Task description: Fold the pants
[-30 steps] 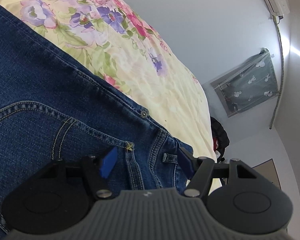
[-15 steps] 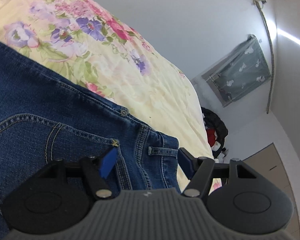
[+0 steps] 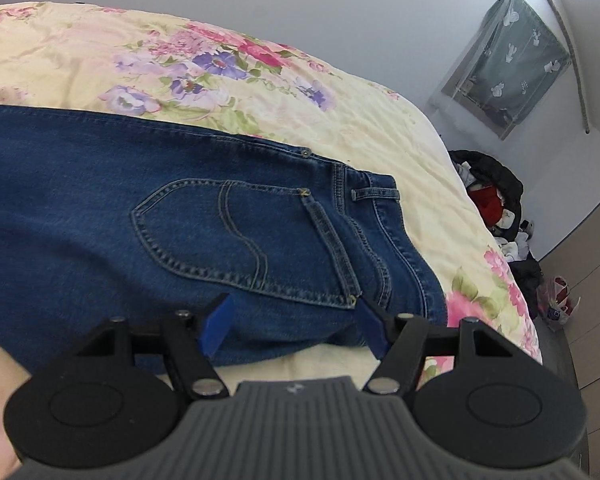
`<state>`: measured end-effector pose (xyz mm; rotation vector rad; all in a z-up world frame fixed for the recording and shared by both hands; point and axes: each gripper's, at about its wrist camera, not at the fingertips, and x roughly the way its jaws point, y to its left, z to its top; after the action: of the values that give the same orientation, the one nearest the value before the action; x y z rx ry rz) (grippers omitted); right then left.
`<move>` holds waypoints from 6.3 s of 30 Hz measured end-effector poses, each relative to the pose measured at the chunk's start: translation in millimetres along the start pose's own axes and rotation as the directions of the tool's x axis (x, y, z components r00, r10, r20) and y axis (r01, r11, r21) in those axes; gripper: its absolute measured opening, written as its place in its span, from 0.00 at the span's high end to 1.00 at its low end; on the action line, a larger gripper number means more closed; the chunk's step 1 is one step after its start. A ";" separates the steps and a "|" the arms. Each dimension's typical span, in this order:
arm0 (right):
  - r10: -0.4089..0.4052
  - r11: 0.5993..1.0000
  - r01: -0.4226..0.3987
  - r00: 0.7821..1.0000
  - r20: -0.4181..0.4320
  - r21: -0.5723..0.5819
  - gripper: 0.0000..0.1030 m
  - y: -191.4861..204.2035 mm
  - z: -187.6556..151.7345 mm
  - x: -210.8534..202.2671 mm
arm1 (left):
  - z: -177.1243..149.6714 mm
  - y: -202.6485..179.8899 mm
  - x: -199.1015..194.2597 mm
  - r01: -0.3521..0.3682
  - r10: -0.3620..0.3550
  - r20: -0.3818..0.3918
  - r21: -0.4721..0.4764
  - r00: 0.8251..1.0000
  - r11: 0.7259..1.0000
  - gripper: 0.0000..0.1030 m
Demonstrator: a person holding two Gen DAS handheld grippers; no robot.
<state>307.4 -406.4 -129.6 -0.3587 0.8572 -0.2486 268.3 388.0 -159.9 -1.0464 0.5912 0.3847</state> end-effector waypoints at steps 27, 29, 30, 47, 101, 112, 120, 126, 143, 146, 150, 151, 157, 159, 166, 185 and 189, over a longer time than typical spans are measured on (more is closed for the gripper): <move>0.276 0.938 -0.258 0.960 -0.051 0.230 0.53 63.6 -47.9 -29.5 | -3.3 -27.6 11.1 -0.154 0.143 0.088 0.143 0.986 0.978 0.94; 0.261 0.943 -0.243 0.964 -0.053 0.227 0.69 71.4 -44.0 -20.8 | -1.9 -35.4 7.0 -0.168 0.154 0.100 0.159 0.983 0.973 0.94; 0.254 0.947 -0.235 0.965 -0.061 0.221 0.86 73.8 -42.2 -18.0 | 0.7 -41.3 1.9 -0.159 0.141 0.110 0.177 0.984 0.971 0.94; 0.278 0.945 -0.247 0.952 -0.127 0.217 0.95 53.6 -42.4 -5.3 | 12.4 -9.6 4.6 -0.207 0.202 0.048 0.188 0.978 0.960 0.85; 0.254 0.820 -0.224 0.967 0.016 0.526 0.52 -168.8 67.9 148.1 | -107.2 -145.3 23.5 -0.345 0.282 0.209 0.689 0.936 0.637 0.69; 0.382 0.308 -0.291 0.910 0.163 0.906 0.49 -239.5 -95.9 124.2 | -187.7 -172.4 13.3 -0.120 0.183 -0.015 0.702 0.983 0.702 0.66; 0.368 0.128 -0.394 0.871 0.325 0.910 0.89 -235.6 -102.6 163.2 | -217.1 -170.4 41.1 -0.166 0.300 -0.035 0.771 0.953 0.615 0.66; 0.328 0.380 -0.336 0.920 0.214 0.862 0.99 -244.7 -78.8 165.5 | -219.1 -169.8 44.8 -0.164 0.304 -0.034 0.781 0.952 0.603 0.66; 0.451 0.779 -0.470 0.880 0.151 0.415 0.73 -98.1 -35.0 15.7 | -145.9 -159.6 -15.6 -0.196 0.287 0.018 0.771 0.958 0.606 0.53; 0.529 0.782 -0.546 0.837 0.143 0.301 0.75 -38.9 -18.7 -4.8 | -127.5 -153.0 -24.7 -0.206 0.300 0.016 0.762 0.954 0.614 0.53; 0.520 0.837 -0.527 0.850 0.084 0.148 0.80 22.8 -12.2 -12.6 | -98.9 -133.4 -37.3 -0.198 0.285 -0.009 0.697 0.959 0.689 0.46; 0.504 0.853 -0.506 0.862 0.050 0.126 0.82 33.8 -15.3 -9.2 | -92.3 -126.6 -39.6 -0.197 0.278 -0.012 0.676 0.961 0.710 0.45; 0.456 0.889 -0.450 0.886 -0.086 0.082 0.82 50.4 -33.9 1.4 | -57.5 -73.2 -46.1 -0.140 0.183 -0.051 0.454 0.982 0.880 0.39; 0.458 0.888 -0.450 0.884 -0.094 0.096 0.82 46.4 -27.4 -2.5 | -47.9 -55.0 -45.4 -0.101 0.132 -0.065 0.347 0.989 0.932 0.37; 0.453 0.887 -0.452 0.892 0.012 0.093 0.84 48.8 25.2 -25.6 | -28.5 0.4 -39.7 0.052 -0.053 -0.055 -0.020 0.997 0.998 0.32; 0.641 0.768 -0.640 0.768 0.009 -0.026 0.91 242.5 140.9 2.2 | -22.1 -27.6 25.7 -0.089 0.078 0.057 0.218 0.995 0.972 0.82; 0.648 0.761 -0.648 0.762 0.000 0.033 0.97 273.8 172.6 28.1 | -22.7 -22.9 25.9 -0.078 0.067 0.058 0.218 0.996 0.973 0.84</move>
<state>477.5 -131.0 -156.1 -0.0111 0.9389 0.3894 295.2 357.9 -168.6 -0.8018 0.6131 0.3987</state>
